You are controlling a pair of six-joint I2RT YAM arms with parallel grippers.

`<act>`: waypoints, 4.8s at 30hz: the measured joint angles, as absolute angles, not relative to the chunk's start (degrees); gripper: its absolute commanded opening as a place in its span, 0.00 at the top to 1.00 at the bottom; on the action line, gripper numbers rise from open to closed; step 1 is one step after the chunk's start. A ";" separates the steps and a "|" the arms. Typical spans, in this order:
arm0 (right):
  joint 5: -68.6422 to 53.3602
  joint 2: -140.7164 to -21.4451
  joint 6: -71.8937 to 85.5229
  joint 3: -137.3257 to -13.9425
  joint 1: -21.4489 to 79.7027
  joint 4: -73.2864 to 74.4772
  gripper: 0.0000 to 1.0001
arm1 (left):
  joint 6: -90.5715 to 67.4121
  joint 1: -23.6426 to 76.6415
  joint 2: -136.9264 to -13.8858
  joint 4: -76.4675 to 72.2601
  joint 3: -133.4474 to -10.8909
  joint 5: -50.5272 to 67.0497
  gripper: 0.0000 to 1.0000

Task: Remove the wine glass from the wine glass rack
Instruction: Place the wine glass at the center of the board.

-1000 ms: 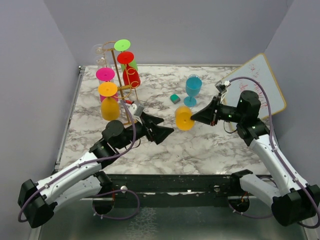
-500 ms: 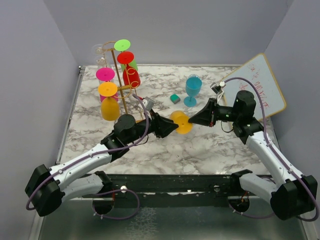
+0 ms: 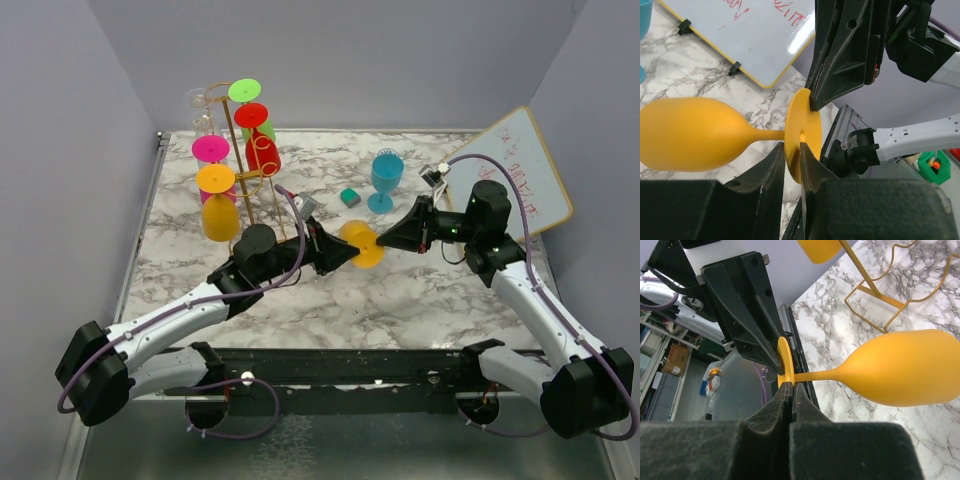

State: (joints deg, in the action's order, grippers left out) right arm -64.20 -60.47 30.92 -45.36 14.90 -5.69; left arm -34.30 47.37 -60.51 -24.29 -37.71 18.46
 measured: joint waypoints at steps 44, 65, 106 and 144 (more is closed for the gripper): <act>-54.15 -67.00 37.87 -44.31 14.87 -12.14 0.19 | -8.51 47.55 -51.57 -16.10 -32.47 49.01 1.00; -74.63 -71.02 45.60 -37.67 14.70 -25.91 0.39 | 10.37 47.77 -49.39 3.60 -36.75 57.12 1.00; -77.25 -64.38 43.64 -37.45 16.60 -20.97 0.56 | 39.09 48.51 -51.40 27.70 -44.53 49.47 1.00; -78.94 -66.00 44.69 -42.39 18.59 -20.36 1.00 | 46.09 48.45 -48.82 30.96 -44.27 40.84 0.60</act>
State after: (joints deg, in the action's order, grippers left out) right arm -78.94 -66.00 44.69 -42.39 18.59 -20.36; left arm 46.09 48.45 -48.82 30.96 -44.27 40.84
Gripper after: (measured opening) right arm 0.027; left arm 0.220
